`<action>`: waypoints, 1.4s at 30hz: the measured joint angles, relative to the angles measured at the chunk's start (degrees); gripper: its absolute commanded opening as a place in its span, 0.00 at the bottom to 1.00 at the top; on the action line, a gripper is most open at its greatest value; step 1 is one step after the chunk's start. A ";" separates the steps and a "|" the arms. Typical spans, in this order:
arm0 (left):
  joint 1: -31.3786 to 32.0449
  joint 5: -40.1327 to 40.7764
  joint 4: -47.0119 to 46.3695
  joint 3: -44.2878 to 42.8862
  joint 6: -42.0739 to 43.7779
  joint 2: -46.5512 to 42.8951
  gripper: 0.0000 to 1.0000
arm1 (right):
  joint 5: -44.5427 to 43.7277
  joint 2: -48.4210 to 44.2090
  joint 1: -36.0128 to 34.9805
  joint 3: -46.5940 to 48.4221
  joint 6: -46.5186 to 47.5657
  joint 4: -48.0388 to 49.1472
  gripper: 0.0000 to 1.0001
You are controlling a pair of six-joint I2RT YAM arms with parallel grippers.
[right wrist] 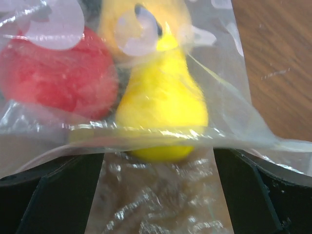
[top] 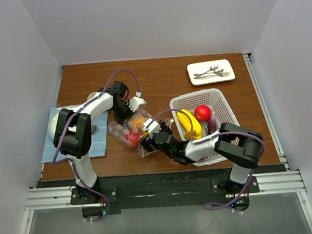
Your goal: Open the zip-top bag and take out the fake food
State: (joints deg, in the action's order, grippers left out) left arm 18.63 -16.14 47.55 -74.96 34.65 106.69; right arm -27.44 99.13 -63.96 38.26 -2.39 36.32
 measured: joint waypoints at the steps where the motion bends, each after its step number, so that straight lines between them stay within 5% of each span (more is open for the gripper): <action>1: 0.48 -0.04 -0.17 0.11 0.39 0.70 0.00 | -0.09 1.09 0.00 0.76 0.81 0.70 0.99; 8: 4.09 -0.07 -0.02 0.83 2.86 2.34 0.00 | 0.57 6.34 0.07 5.68 5.18 3.93 0.95; 13: 4.72 0.17 0.04 0.83 3.65 2.49 0.00 | 3.08 7.32 0.63 7.39 5.46 3.98 0.53; 22: 3.82 1.33 -0.83 1.27 3.65 2.49 0.00 | 6.23 -2.97 1.03 0.11 0.11 -1.73 0.13; 32: 0.50 2.08 -1.95 1.53 3.48 2.36 0.00 | 8.15 -30.08 1.01 -3.21 -1.68 -17.46 0.03; 37: 0.50 2.16 -2.03 1.60 3.45 2.25 0.00 | -3.72 -44.78 1.03 -7.04 -1.44 -20.06 0.02; 38: 0.50 2.16 -2.01 1.60 3.45 2.25 0.00 | -7.15 -46.47 1.11 -7.93 -1.46 -20.09 0.02; 40: 0.50 2.14 -2.03 1.60 3.45 2.21 0.00 | -15.32 -47.82 2.03 -9.09 -1.70 -20.61 0.30; 41: 0.50 2.14 -2.03 1.62 3.45 2.19 0.00 | -18.99 -47.54 2.99 -9.16 -2.08 -21.51 0.73; 42: 0.50 2.16 -2.10 1.75 3.45 2.08 0.00 | -22.69 -46.66 4.57 -9.07 -3.32 -22.71 0.95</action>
State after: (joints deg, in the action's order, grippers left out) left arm 19.14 -13.98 45.45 -73.21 38.11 108.77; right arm -50.13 52.47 -59.40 29.19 -5.72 13.61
